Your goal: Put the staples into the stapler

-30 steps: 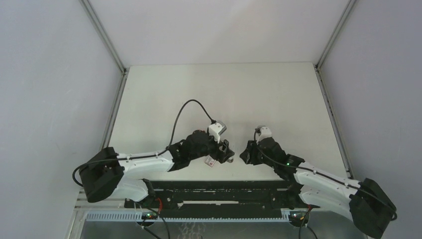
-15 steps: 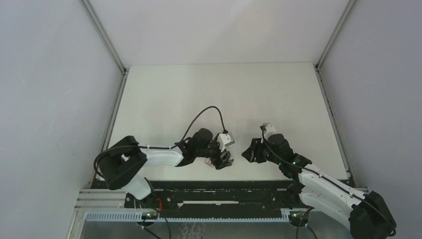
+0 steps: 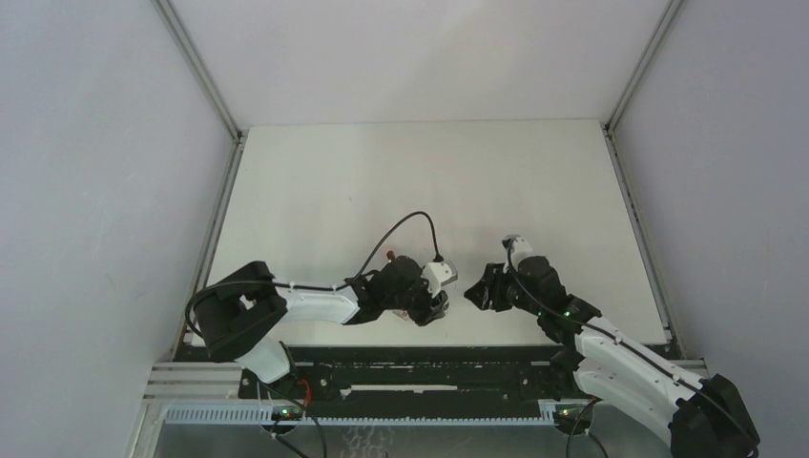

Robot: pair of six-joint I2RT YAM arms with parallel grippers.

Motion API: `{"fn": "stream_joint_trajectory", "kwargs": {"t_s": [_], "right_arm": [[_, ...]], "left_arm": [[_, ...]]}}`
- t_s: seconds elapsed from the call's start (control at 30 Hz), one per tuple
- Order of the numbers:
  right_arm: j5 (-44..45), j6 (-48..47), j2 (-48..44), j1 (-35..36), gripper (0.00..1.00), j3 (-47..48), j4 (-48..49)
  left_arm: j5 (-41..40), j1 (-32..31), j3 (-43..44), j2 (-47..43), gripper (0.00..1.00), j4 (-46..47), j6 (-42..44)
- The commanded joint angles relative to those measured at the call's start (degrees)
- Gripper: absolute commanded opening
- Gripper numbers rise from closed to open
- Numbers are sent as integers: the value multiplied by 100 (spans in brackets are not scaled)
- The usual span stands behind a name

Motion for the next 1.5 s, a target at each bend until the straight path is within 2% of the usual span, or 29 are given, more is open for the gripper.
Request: {"fn": "stream_joint_trajectory", "kwargs": {"t_s": [0.0, 0.07, 0.2, 0.43, 0.6, 0.73, 0.87, 0.97, 1.03, 1.2, 1.47], "right_arm": [[-36, -68, -107, -82, 47, -44, 236], [-38, -47, -108, -90, 47, -54, 246], [-65, -11, -108, -102, 47, -70, 280], [-119, 38, -178, -145, 48, -52, 238], [-364, 101, -240, -250, 56, -62, 262], [-586, 323, -225, -361, 63, -120, 369], [-709, 671, -251, -392, 65, -182, 404], [-856, 1052, -262, -392, 67, -316, 552], [-1126, 1385, -229, -389, 68, -470, 867], [-1951, 2273, -56, -303, 73, -831, 2120], [-1751, 3039, -52, 171, 76, -842, 2826]], "left_arm": [[-724, -280, 74, -248, 60, -290, -489], [-797, -305, -8, -235, 65, -285, -607], [-824, -363, -42, -121, 66, -255, -587], [-840, -382, 142, 103, 56, -480, -550], [-841, -428, 68, 50, 55, -620, -512], [-786, -459, 29, 68, 44, -628, -505], [-776, -502, -25, -11, 24, -668, -501], [-801, -506, -257, -299, 7, -364, -570], [-748, -501, -408, -578, 1, -69, -670], [-469, -515, -704, -1313, 0, 505, -960], [-200, -530, -702, -1652, 0, 503, -1158]]}}
